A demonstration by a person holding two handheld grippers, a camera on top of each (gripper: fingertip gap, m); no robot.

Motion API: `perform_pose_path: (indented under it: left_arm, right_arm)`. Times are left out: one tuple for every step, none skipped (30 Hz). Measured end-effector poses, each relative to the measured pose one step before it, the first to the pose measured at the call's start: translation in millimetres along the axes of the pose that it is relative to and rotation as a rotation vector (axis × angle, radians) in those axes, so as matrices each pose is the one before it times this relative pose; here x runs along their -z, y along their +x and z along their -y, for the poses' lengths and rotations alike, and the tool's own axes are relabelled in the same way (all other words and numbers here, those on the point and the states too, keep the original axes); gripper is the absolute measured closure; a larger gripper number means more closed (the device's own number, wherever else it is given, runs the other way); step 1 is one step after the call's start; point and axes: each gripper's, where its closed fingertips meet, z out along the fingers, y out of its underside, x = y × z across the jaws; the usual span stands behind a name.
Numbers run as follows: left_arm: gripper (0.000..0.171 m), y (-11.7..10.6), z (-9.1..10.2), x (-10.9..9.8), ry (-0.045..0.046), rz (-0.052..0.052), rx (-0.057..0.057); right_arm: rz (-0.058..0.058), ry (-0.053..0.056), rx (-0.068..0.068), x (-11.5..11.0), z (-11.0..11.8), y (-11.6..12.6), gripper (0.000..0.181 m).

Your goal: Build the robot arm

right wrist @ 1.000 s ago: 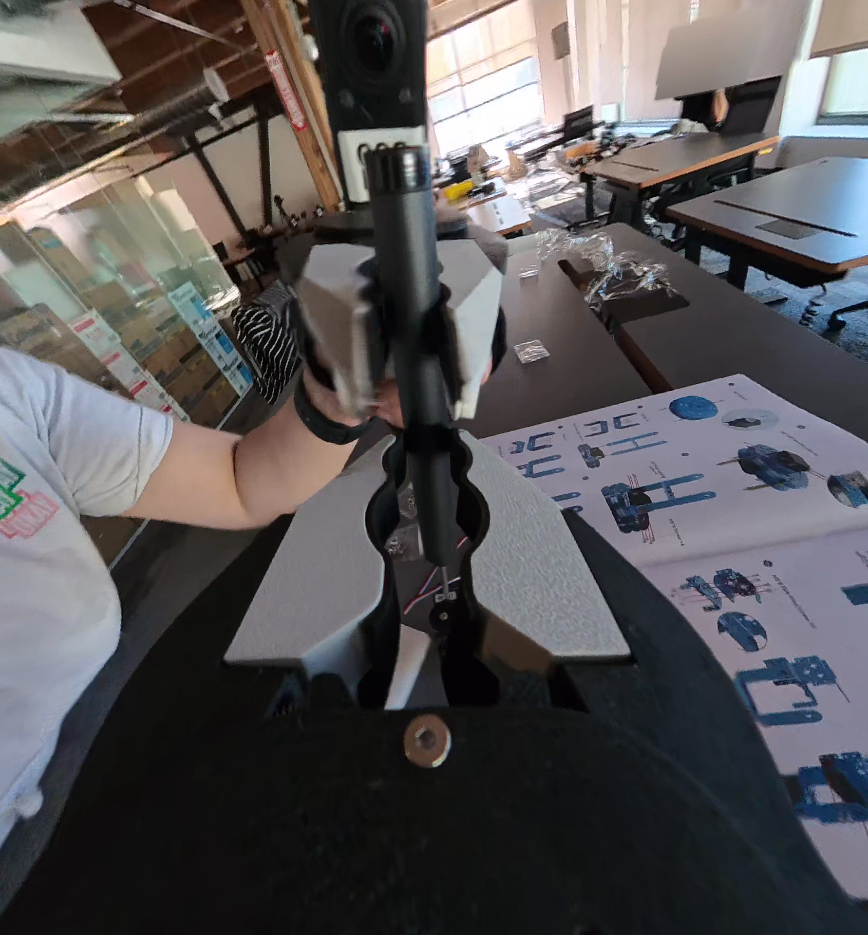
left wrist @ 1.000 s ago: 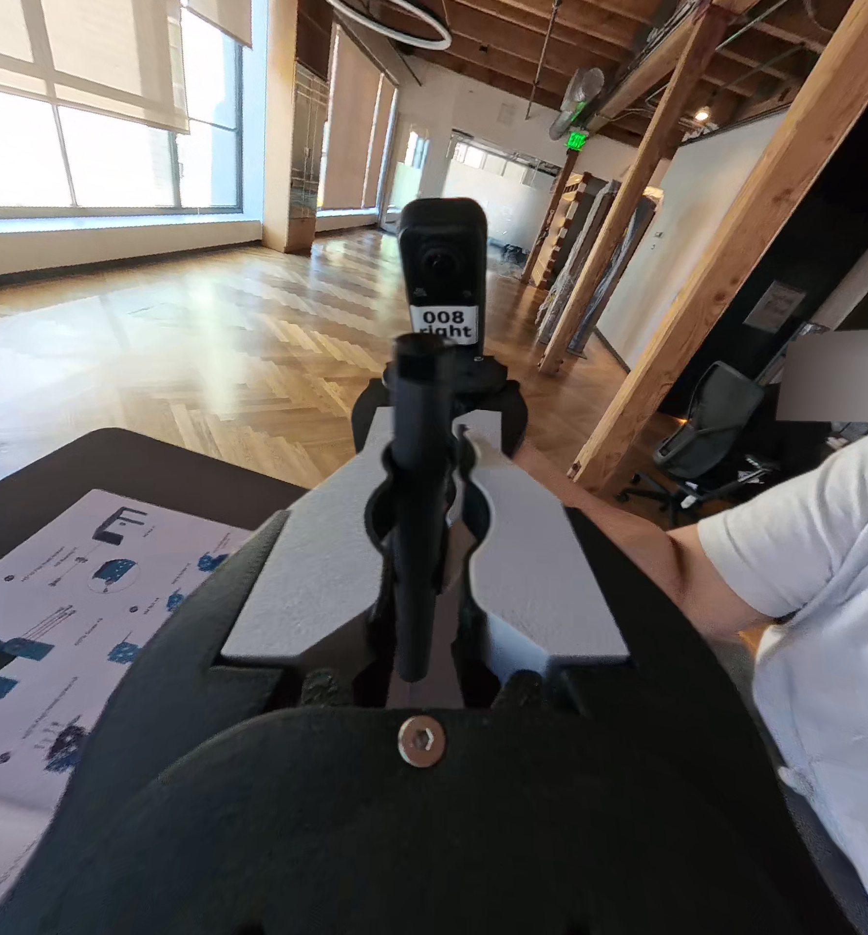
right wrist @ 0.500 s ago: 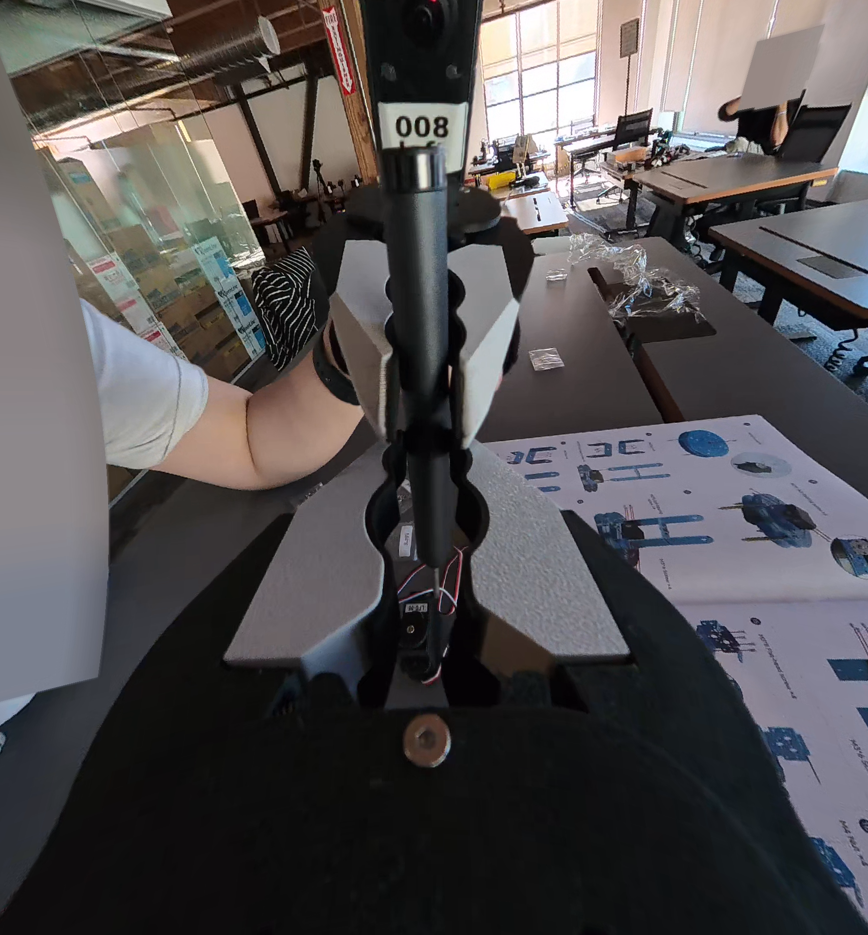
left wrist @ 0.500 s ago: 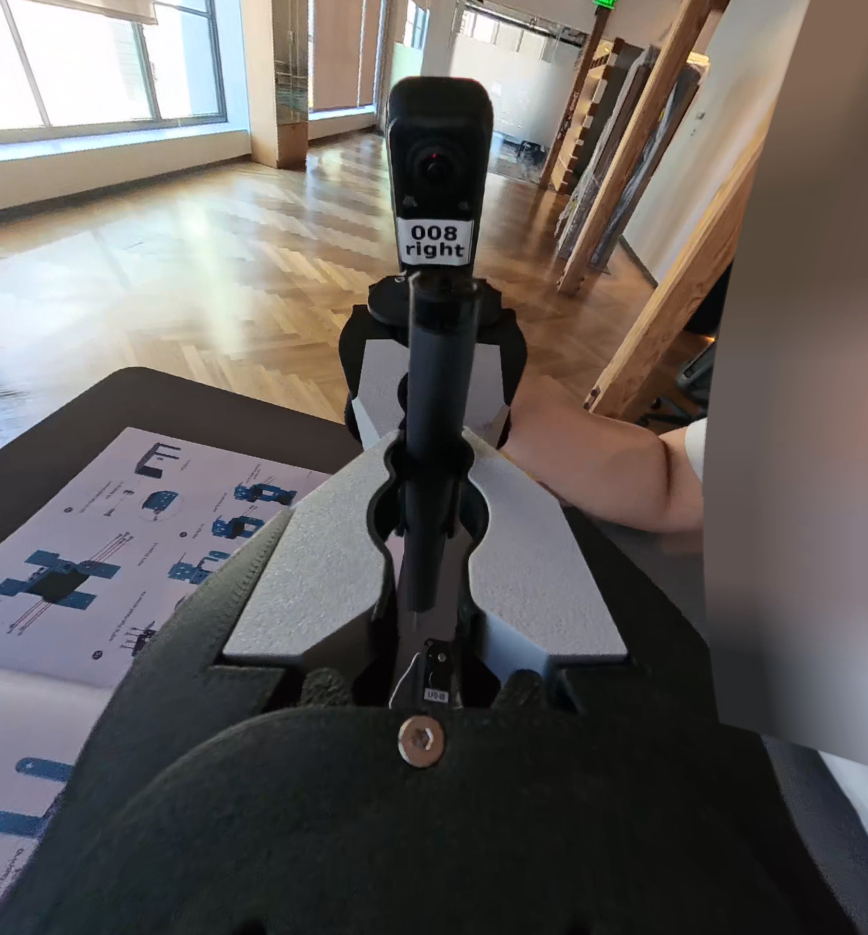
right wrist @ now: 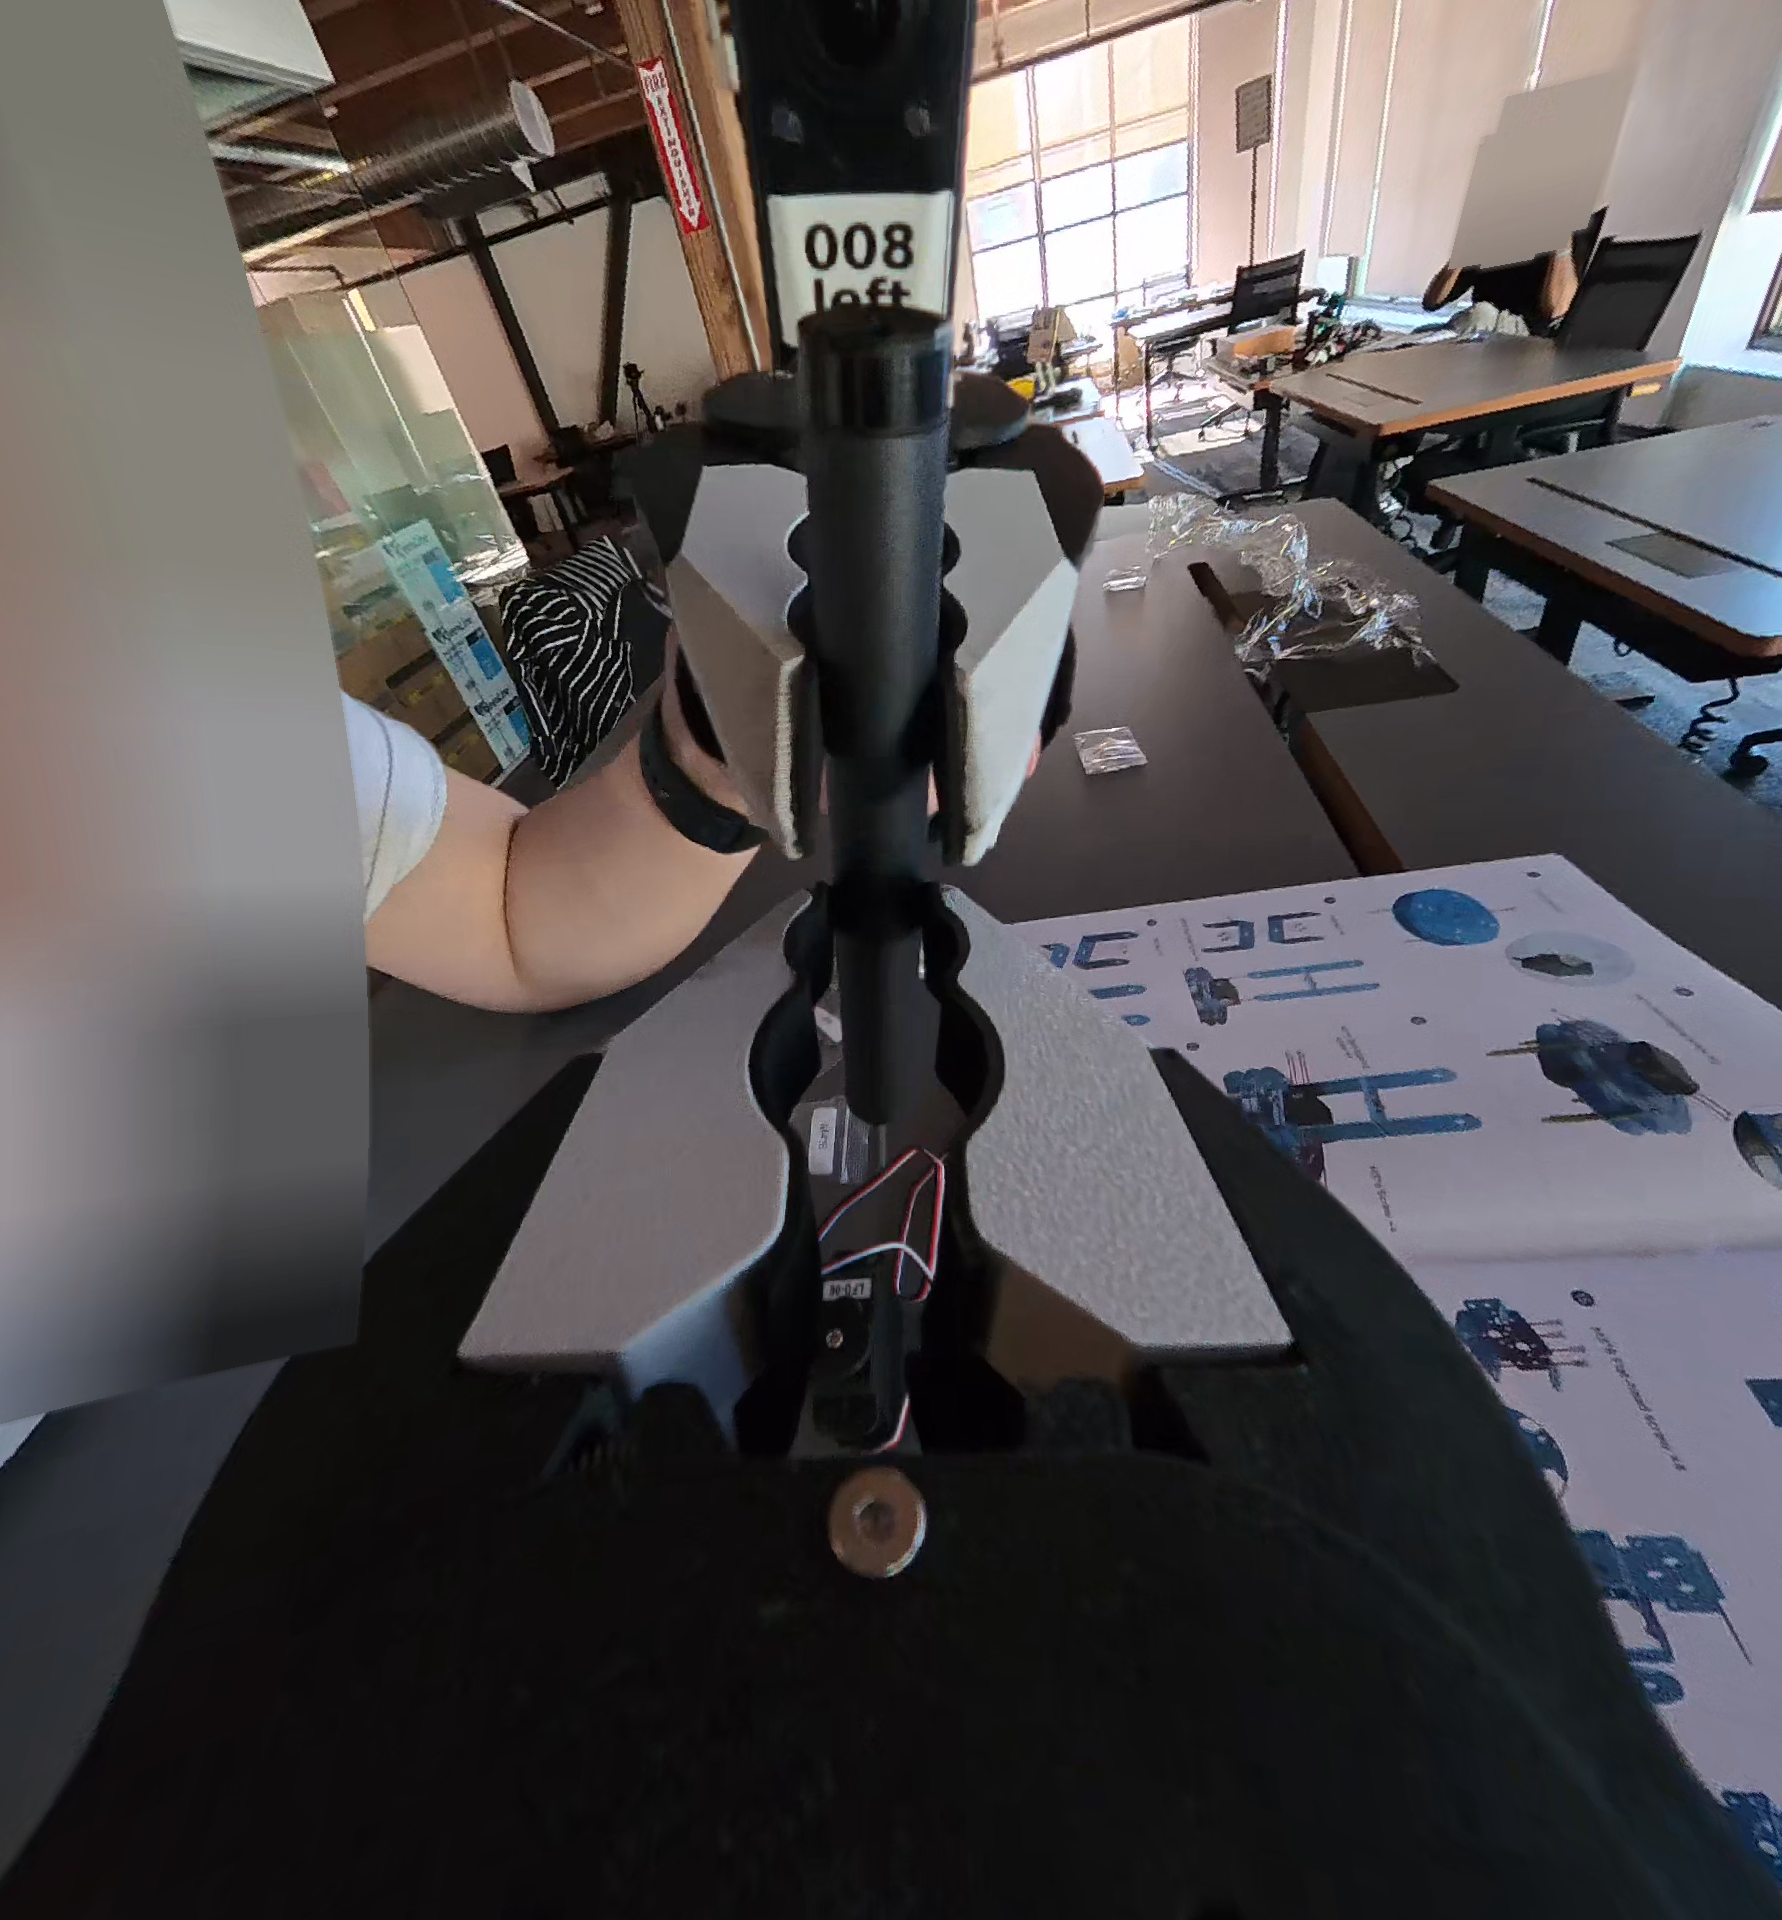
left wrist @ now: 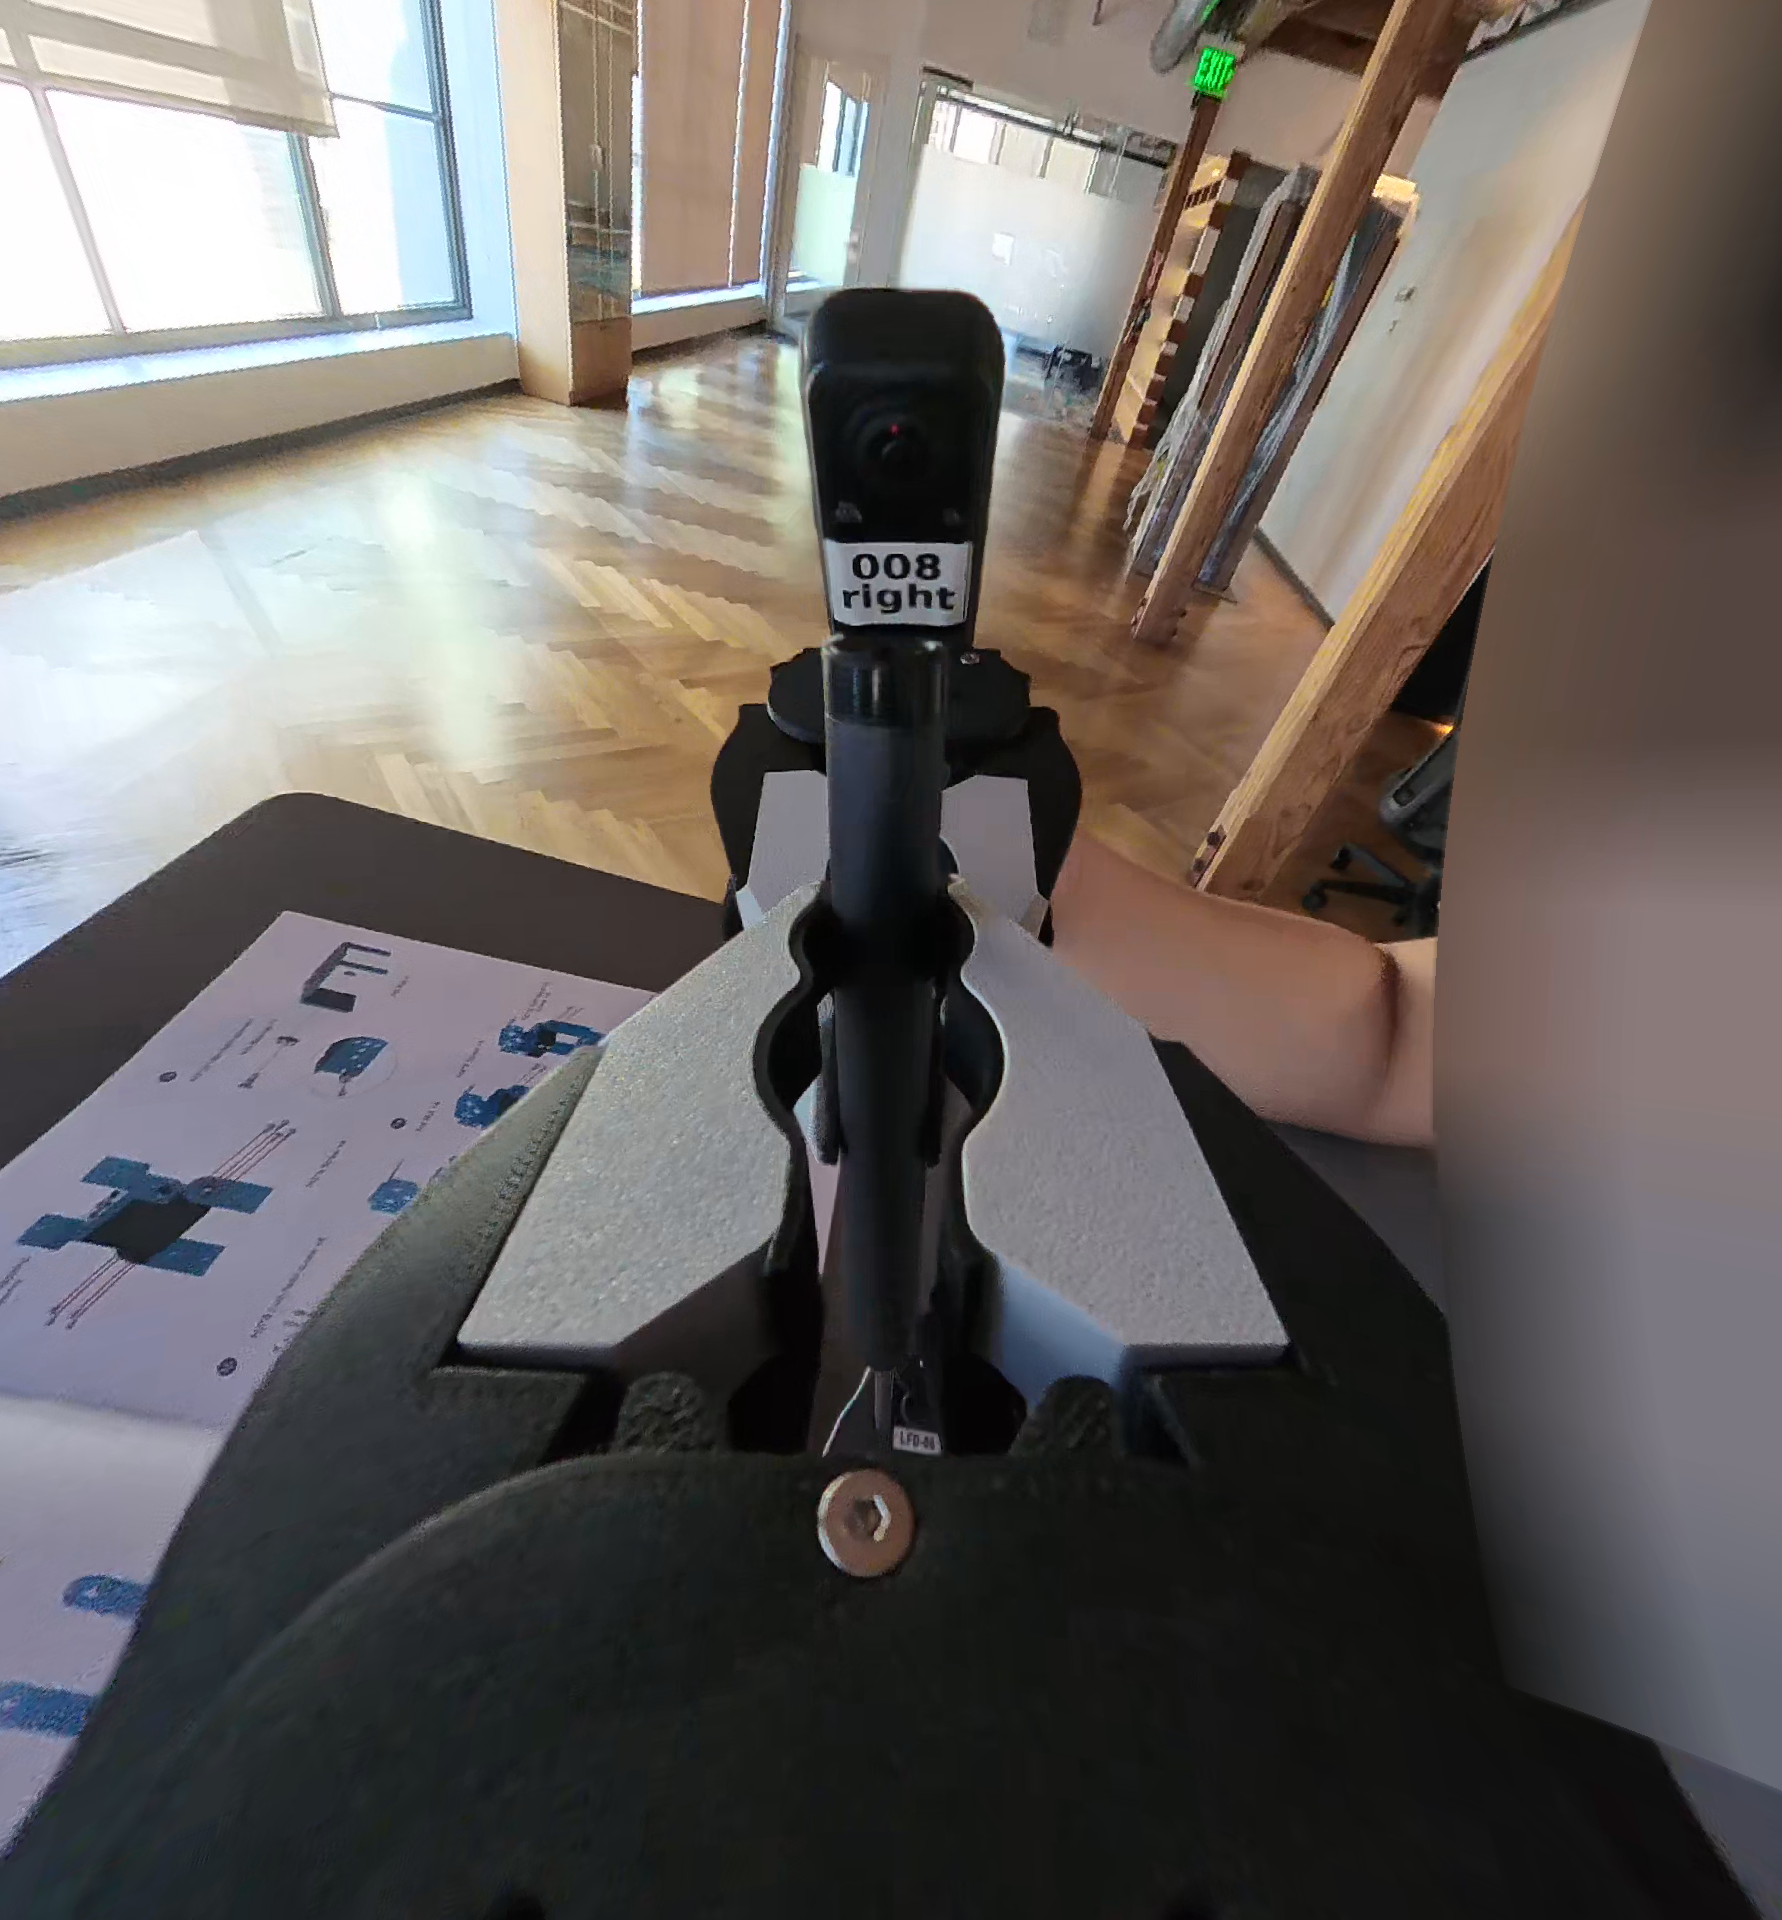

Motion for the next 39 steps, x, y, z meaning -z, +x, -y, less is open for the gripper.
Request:
perform_pose_path:
  left_arm:
    - [0.156, 0.03, 1.08, 0.59, 0.00904, -0.0037, 0.0008]
    - [0.156, 0.62, 0.99, 0.59, 0.00812, -0.0059, -0.0011]
    - [0.156, 0.69, 1.58, 0.7, 0.00981, -0.0074, 0.0009]
    - [0.156, 0.44, 2.72, 0.53, 0.01853, -0.0061, 0.0033]
    - [0.156, 0.74, 3.21, 0.3, 0.02643, -0.0075, 0.0039]
    - [0.156, 1.34, 2.72, -0.28, 0.02544, -0.0123, 0.0056]
    - [0.156, 1.78, 1.93, -0.71, 0.01857, -0.0158, 0.0099]
    - [0.156, 0.87, 1.04, -0.56, 0.01223, -0.0104, 0.0119]
    - [0.156, 0.35, 0.33, -0.31, 0.00661, -0.006, 0.0059]
    - [0.156, 0.57, -0.88, -0.3, -0.00198, -0.0072, -0.0002]
    - [0.155, 0.14, -0.8, 0.02, -0.00313, -0.005, 0.0002]
    - [0.156, -0.55, 0.19, 0.22, 0.00366, -0.0001, 0.0028]
    - [0.156, -0.42, 0.8, 0.38, 0.00854, -0.0008, 0.0044]
    - [0.156, 0.43, 1.09, 0.23, 0.01027, -0.0076, 0.0049]
    - [0.156, 0.72, 0.85, -0.01, 0.00825, -0.0089, 0.0079]
    - [0.156, 0.75, 0.43, -0.36, 0.00401, -0.0095, 0.0104]
    - [0.156, 1.06, -0.38, -0.71, -0.00111, -0.0092, 0.0067]
    - [0.156, 0.93, -0.91, -0.83, -0.00539, -0.0055, 0.0017]
    - [0.156, -0.01, -0.71, -1.05, -0.00513, 0.0059, -0.0053]
    - [0.156, -0.76, -0.8, -0.94, -0.00557, 0.0129, -0.0147]
    - [0.156, -1.04, -1.11, -0.99, -0.00969, 0.0157, -0.0177]
    - [0.156, -1.15, -1.63, -1.1, -0.01278, 0.0146, -0.0131]
    - [0.156, -0.81, -0.87, -1.21, -0.00508, 0.0109, -0.0065]
    - [0.156, -0.04, 0.31, -1.13, 0.00539, 0.0042, -0.0014]
    - [0.156, 0.67, 0.45, -0.93, 0.0055, -0.0028, 0.0028]
    - [0.156, 0.64, -0.69, -0.9, -0.00482, -0.0036, 0.0053]
    - [0.156, 0.1, -1.36, -0.53, -0.01023, 0.0016, 0.001]
    - [0.156, -0.18, -0.64, -0.17, -0.00617, 0.0066, -0.007]
    - [0.156, -0.01, -0.04, -0.28, -0.00094, 0.0057, -0.008]
    - [0.156, 0.43, 0.29, -0.17, 0.00047, 0.001, -0.0032]
    - [0.156, 0.63, 0.35, -0.34, 0.00118, -0.003, 0.0012]
    - [0.156, 0.31, -0.55, -0.28, -0.00237, -0.0036, 0.0015]
    - [0.156, -0.63, -1.94, -0.4, -0.0102, -0.0002, -0.0005]
    - [0.156, -0.8, -2.75, -0.47, -0.01499, -0.0002, -0.0006]
    - [0.156, -0.13, -3.5, -0.34, -0.02001, -0.0051, -0.0005]
    - [0.156, 0.77, -3.9, -0.02, -0.02481, -0.0103, 0.0032]
    - [0.156, 1.41, -3.13, 0.73, -0.0226, -0.0128, 0.0074]
    - [0.156, 1.32, -2.12, 1.31, -0.01771, -0.0101, 0.006]
    - [0.156, 1.47, -0.66, 1.38, -0.00875, -0.0077, 0.0025]
  right_arm:
    - [-0.0079, 0.0116, -0.0062, 0.28, 1.12, 0.31, 0.165]
    - [-0.0038, 0.0115, -0.0093, 0.75, 0.72, -0.25, 0.165]
    - [-0.0028, 0.0165, -0.0062, 0.94, 1.17, -0.73, 0.165]
    - [-0.0073, 0.0233, -0.0079, 1.23, 2.34, -0.09, 0.165]
    - [-0.0088, 0.0232, -0.0081, 1.51, 2.71, -0.18, 0.165]
    - [-0.0084, 0.0198, -0.0029, 1.49, 2.31, -1.07, 0.165]
    - [-0.0077, 0.0167, 0.0036, 1.27, 1.62, -1.47, 0.165]
    - [-0.0082, 0.0123, 0.0086, 0.02, 1.42, -0.76, 0.165]
    - [-0.0089, -0.005, -0.0052, -0.99, 0.03, -0.23, 0.165]
    - [-0.0058, -0.02, -0.0043, -0.78, -1.12, -0.55, 0.165]
    - [-0.0094, -0.0175, 0.0076, -0.41, -0.84, -0.07, 0.165]
    - [-0.0068, -0.0119, 0.0113, 0.02, -0.42, -0.06, 0.164]
    - [0.0084, -0.0094, 0.0033, 0.4, 0.5, -1.58, 0.159]
    - [0.0132, -0.0087, -0.0056, 0.74, 1.39, -1.63, 0.157]
    - [0.008, -0.0097, -0.0008, 0.5, 1.66, -0.66, 0.157]
    - [0.0047, -0.0163, 0.0064, 0.42, 0.34, -0.63, 0.157]
    - [0.0103, -0.024, 0.0075, 0.14, -1.16, -1.33, 0.157]
    - [0.0037, -0.019, 0.0103, 0.18, -0.83, 0.0, 0.159]
    - [-0.0082, -0.0061, 0.0084, 0.2, 0.36, 1.98, 0.163]
    - [-0.0057, -0.0061, -0.0049, -0.15, -0.36, 1.52, 0.165]
    - [-0.0049, -0.0109, -0.0136, -0.08, -1.23, 1.05, 0.164]
    - [-0.0088, -0.0148, -0.0034, 0.35, -1.99, 0.81, 0.164]
    - [-0.016, -0.0099, 0.0108, 0.7, -1.4, 1.45, 0.164]
    - [-0.0118, -0.0061, 0.0143, 0.37, -1.05, 0.63, 0.164]
    - [-0.0029, -0.0113, 0.0057, -0.23, -1.62, -0.39, 0.164]
    - [0.0039, -0.0107, -0.002, -0.32, -1.17, -1.18, 0.164]
    - [-0.0024, -0.0131, 0.0011, 0.16, -1.36, -0.19, 0.164]
    - [-0.0078, -0.0066, 0.0106, 0.21, -0.93, 0.37, 0.164]
    - [-0.0059, -0.0019, 0.0097, 0.28, -0.4, 0.31, 0.164]
    - [0.0021, -0.0033, 0.0006, 0.3, -0.53, -0.55, 0.164]
    - [0.008, -0.0082, -0.0062, 0.06, -1.51, -0.79, 0.164]
    - [0.0077, -0.0113, -0.0072, 0.07, -1.93, -0.46, 0.165]
    - [0.0012, -0.0086, -0.004, 0.18, -1.86, 0.48, 0.165]
    - [-0.002, -0.0138, -0.0007, -0.06, -2.62, 1.2, 0.165]
    - [0.0047, -0.0179, -0.0032, -0.69, -3.36, -0.02, 0.165]
    - [0.0114, -0.0203, -0.0066, -1.04, -3.52, -1.27, 0.165]
    - [0.0056, -0.0156, 0.0035, -1.19, -2.54, -1.14, 0.165]
    - [-0.003, -0.0084, 0.0137, -1.13, -1.4, -0.96, 0.165]
    - [-0.0123, 0.0039, 0.0087, -0.91, 0.31, -0.64, 0.165]
